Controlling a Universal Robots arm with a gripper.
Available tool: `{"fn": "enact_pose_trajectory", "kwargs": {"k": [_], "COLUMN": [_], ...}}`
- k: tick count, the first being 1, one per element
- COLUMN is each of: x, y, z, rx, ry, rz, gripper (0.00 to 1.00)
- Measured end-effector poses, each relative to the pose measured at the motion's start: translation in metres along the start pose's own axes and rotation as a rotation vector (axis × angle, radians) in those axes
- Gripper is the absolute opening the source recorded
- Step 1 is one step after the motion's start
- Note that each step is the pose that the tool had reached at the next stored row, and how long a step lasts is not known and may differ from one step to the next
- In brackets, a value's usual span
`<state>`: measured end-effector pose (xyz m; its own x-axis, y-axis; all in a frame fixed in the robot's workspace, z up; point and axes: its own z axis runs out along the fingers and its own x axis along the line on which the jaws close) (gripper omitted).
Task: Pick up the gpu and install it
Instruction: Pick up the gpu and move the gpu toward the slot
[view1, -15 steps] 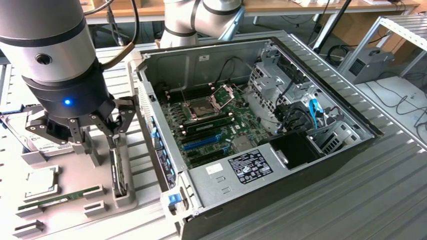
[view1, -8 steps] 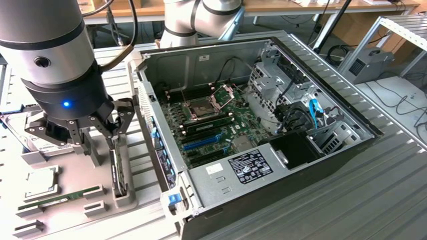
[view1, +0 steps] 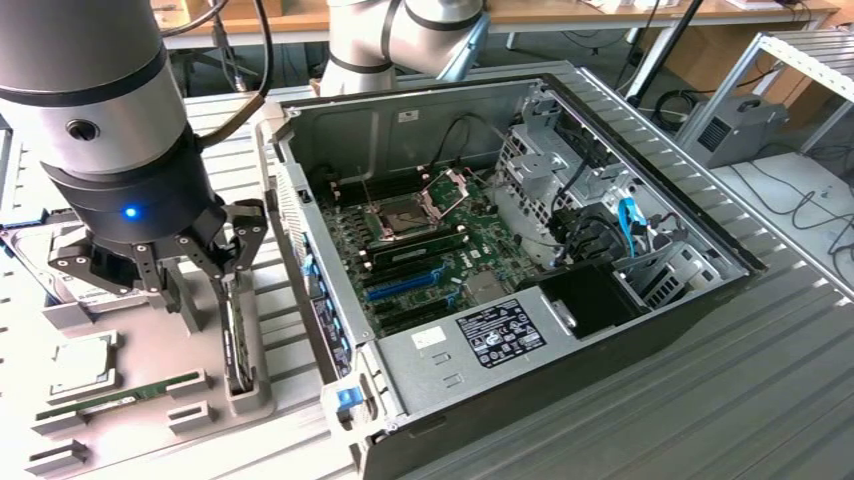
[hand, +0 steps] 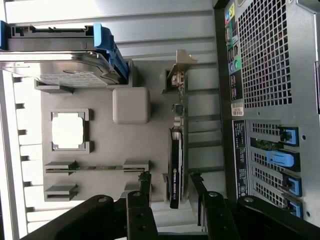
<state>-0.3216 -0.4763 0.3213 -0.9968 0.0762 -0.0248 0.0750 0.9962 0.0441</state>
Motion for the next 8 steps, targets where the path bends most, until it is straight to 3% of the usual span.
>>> {"fn": "enact_pose_trajectory", "kwargs": {"k": [8], "x": [0.0018], "y": [-0.0003], "z": [0.0030], "rx": [0.0001], "ry": [0.0001], "rz": [0.000], "gripper": [0.44]}}
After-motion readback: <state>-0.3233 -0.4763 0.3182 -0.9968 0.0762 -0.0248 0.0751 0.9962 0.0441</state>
